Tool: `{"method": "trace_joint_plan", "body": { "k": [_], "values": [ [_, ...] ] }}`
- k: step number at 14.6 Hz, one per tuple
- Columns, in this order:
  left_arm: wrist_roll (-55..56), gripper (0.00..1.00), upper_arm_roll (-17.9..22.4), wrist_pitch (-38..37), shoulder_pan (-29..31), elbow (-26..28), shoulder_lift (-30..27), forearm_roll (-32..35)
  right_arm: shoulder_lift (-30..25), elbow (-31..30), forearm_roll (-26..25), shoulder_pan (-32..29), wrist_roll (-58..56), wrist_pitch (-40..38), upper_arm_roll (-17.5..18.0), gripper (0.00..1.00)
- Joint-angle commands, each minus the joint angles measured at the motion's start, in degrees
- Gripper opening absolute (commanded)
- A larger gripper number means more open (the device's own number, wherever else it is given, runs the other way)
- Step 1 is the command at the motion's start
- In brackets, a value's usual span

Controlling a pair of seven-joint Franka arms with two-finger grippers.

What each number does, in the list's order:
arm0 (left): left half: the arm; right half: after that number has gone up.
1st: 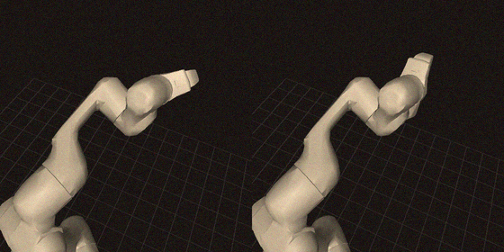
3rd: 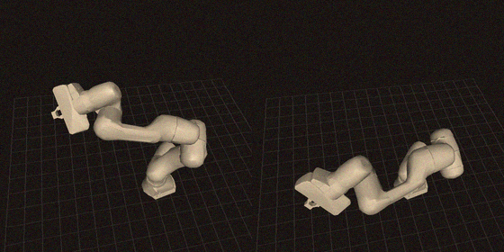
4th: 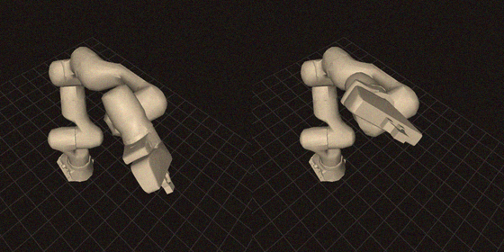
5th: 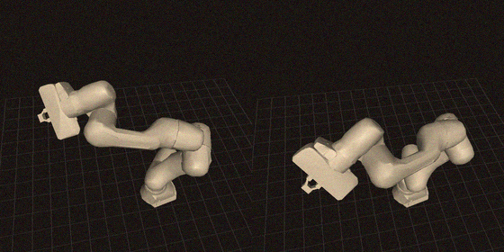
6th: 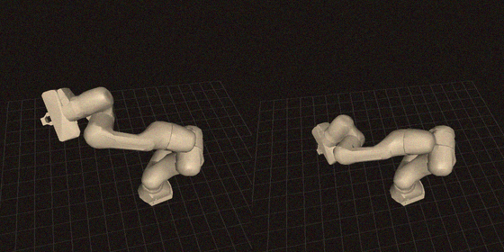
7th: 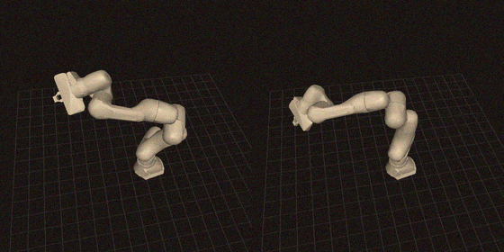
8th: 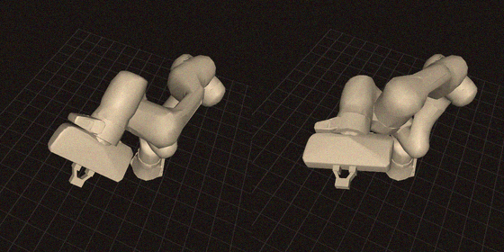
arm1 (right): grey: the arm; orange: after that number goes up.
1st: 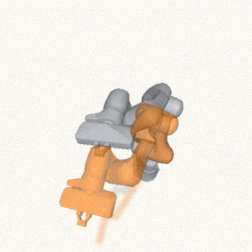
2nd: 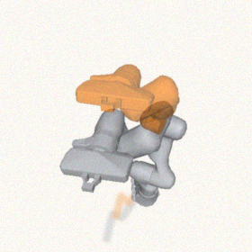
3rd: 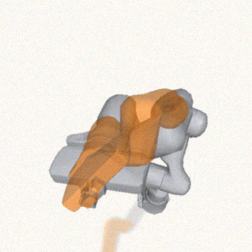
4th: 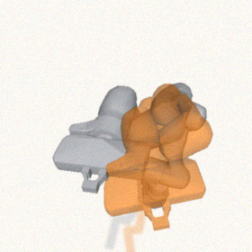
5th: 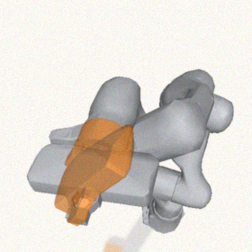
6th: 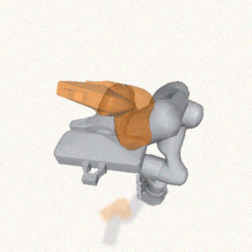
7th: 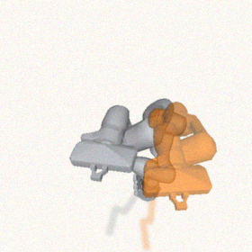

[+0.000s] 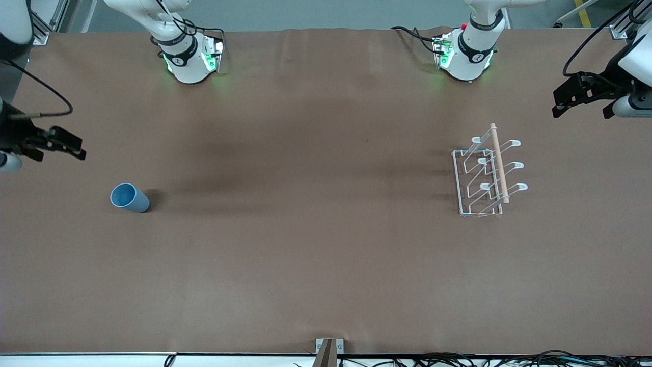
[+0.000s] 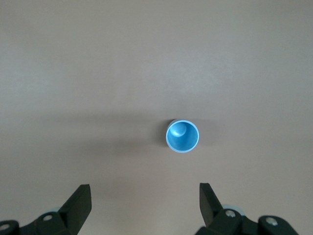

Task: Hang cup on cup holder
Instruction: 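Reach the right gripper to the blue cup and grasp it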

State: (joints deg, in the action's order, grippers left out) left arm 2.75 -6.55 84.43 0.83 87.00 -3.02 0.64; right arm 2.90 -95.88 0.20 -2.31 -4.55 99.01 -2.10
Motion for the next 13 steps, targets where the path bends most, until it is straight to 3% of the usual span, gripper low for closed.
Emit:
{"method": "trace_joint_plan", "body": {
  "k": [1,10,13],
  "values": [
    [-0.4,1.00,-0.1,-0.6,0.4,-1.3,0.4,-0.7,0.2,-8.1,0.3,-2.3,0.1,8.5,0.3,0.97],
    [-0.4,1.00,0.0,-0.6,0.4,-1.3,0.5,-0.6,9.8,-19.2,0.0,-6.1,-0.3,25.9,0.3,0.97],
    [-0.3,1.00,-0.1,-0.6,0.4,-1.3,0.5,-0.7,12.9,-19.4,0.0,-7.2,-0.6,26.4,0.3,0.97]
  ]
}}
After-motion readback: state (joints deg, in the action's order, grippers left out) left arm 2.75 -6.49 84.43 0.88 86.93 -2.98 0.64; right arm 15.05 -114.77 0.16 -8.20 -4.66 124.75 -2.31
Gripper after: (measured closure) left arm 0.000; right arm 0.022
